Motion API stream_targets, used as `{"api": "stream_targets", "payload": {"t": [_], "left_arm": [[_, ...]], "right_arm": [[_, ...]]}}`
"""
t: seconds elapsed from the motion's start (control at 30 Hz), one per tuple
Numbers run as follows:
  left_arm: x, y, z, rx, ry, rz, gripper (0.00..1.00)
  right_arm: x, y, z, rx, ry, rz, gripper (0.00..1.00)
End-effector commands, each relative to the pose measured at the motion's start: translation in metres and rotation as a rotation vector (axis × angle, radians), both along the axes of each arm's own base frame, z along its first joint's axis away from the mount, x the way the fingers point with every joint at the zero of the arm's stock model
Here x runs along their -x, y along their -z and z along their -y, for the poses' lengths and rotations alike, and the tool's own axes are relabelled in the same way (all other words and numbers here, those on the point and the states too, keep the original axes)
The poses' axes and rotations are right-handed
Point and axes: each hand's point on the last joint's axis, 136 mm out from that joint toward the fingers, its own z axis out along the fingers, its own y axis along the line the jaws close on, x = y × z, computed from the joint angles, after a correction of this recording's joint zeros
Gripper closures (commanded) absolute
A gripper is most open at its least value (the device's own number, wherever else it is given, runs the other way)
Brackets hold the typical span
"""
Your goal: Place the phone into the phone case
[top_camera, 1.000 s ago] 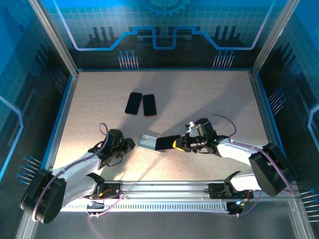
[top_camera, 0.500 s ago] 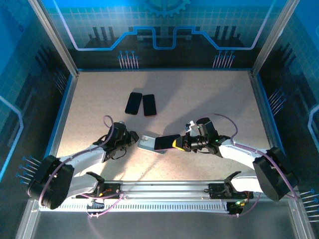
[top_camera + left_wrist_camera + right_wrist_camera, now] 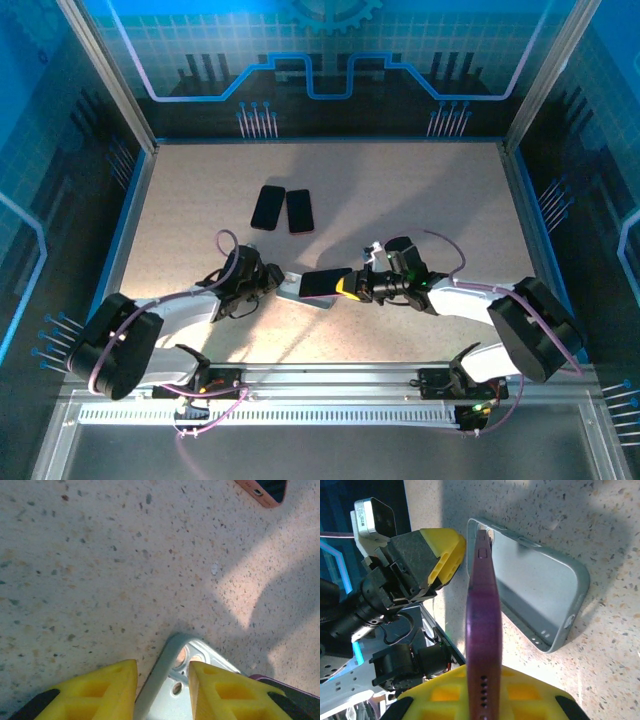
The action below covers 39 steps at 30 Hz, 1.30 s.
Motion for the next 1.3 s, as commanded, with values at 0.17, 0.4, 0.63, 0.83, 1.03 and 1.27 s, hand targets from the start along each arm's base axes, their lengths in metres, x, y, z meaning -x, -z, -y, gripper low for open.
{"api": "stream_targets", "payload": {"t": [0.17,0.4,0.63,0.83,1.03,1.27], "left_arm": [[-0.009,-0.006,0.014,0.015,0.016,0.033,0.67],[-0.007,-0.001,0.021,0.018,0.030,0.020,0.67],[-0.002,-0.001,0.029,0.025,0.041,0.014,0.67],[0.001,-0.001,0.034,0.033,0.049,0.008,0.67],[0.000,-0.002,0.036,0.029,0.047,0.014,0.67],[-0.006,-0.004,0.032,0.008,0.021,0.030,0.67]], "right_arm": [[-0.002,0.001,-0.012,-0.023,-0.004,0.031,1.00],[0.000,0.023,-0.010,0.002,0.015,-0.005,1.00],[0.000,0.035,-0.014,-0.005,0.018,-0.026,1.00],[-0.001,0.040,-0.022,-0.025,0.019,-0.040,1.00],[0.001,0.046,-0.029,-0.024,0.004,-0.044,1.00],[0.005,0.047,-0.028,0.008,-0.007,-0.036,1.00]]}}
